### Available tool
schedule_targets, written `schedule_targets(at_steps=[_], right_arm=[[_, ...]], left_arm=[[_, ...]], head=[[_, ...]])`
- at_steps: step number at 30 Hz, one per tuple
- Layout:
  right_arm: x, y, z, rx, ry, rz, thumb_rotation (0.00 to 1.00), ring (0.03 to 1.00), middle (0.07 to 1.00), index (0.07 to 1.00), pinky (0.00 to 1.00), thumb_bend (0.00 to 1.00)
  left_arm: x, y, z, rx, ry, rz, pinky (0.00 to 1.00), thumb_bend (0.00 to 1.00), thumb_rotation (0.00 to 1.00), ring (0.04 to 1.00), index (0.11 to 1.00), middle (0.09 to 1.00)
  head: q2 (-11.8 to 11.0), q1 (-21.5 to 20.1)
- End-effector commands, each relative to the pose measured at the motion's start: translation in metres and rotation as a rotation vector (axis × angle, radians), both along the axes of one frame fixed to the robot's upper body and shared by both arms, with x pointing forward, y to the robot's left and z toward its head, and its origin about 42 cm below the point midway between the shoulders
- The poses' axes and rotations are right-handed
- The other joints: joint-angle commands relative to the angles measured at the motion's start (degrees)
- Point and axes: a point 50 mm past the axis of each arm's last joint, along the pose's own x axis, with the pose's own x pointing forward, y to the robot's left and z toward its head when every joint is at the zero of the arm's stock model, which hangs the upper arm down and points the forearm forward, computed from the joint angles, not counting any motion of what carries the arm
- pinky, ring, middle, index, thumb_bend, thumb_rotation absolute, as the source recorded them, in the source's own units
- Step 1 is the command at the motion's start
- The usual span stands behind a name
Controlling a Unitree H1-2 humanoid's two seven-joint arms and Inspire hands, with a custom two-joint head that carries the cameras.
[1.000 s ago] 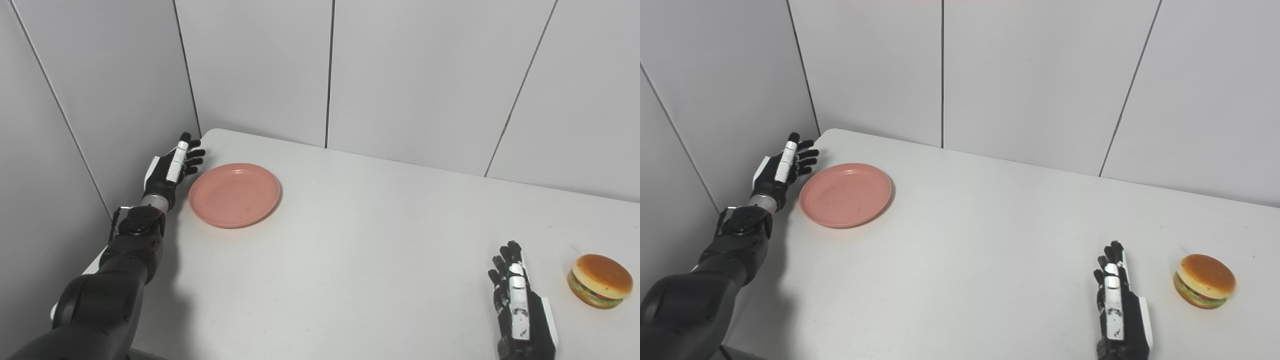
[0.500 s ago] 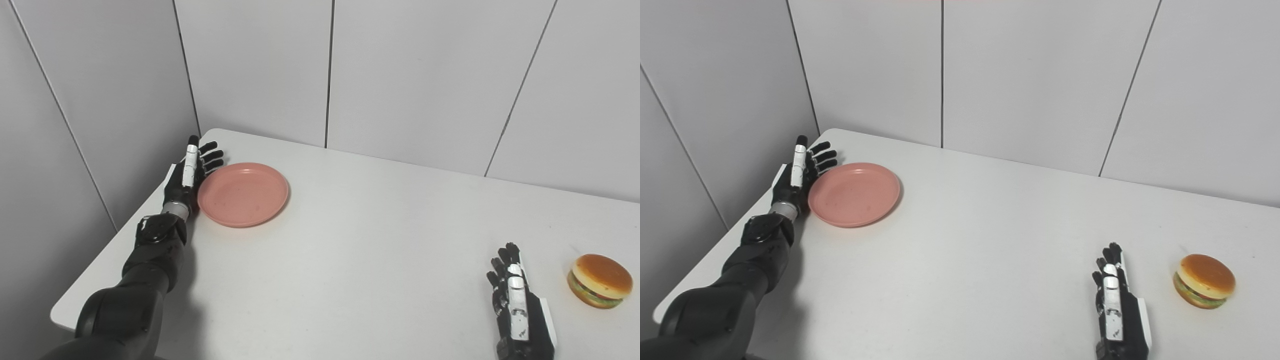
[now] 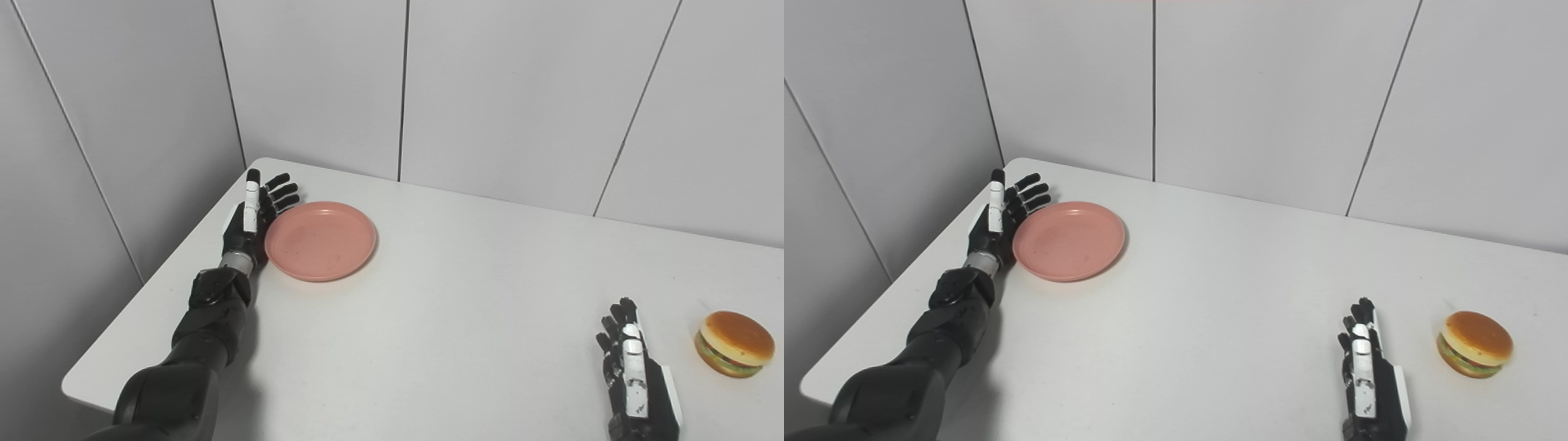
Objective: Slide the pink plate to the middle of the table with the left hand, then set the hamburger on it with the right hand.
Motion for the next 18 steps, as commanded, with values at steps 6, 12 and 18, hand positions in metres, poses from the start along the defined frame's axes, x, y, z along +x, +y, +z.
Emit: schedule_targets(at_steps=[6,12,18], right_arm=[[0.0,-0.001,0.004,0.009,-0.001,-0.002,0.95,1.0,1.0,1.0,1.0,0.49],[-0.001,0.0,0.006,0.005,-0.005,-0.005,0.95,1.0,1.0,1.0,1.0,0.47],[0.001,0.001,0.006,0.015,-0.01,-0.006,0.94,1.0,1.0,1.0,1.0,0.47]], left_arm=[[0.011,-0.024,0.014,-0.03,-0.045,-0.062,0.78,0.94,1.0,0.794,0.768,0.784],[0.016,-0.054,0.011,-0.037,-0.041,-0.11,0.78,0.94,1.0,0.788,0.752,0.773],[0.014,-0.077,0.009,-0.015,-0.031,-0.14,0.78,0.93,1.0,0.792,0.749,0.774]], head=[[0.6,-0.9],[0.9,-1.5],[1.1,-2.1]])
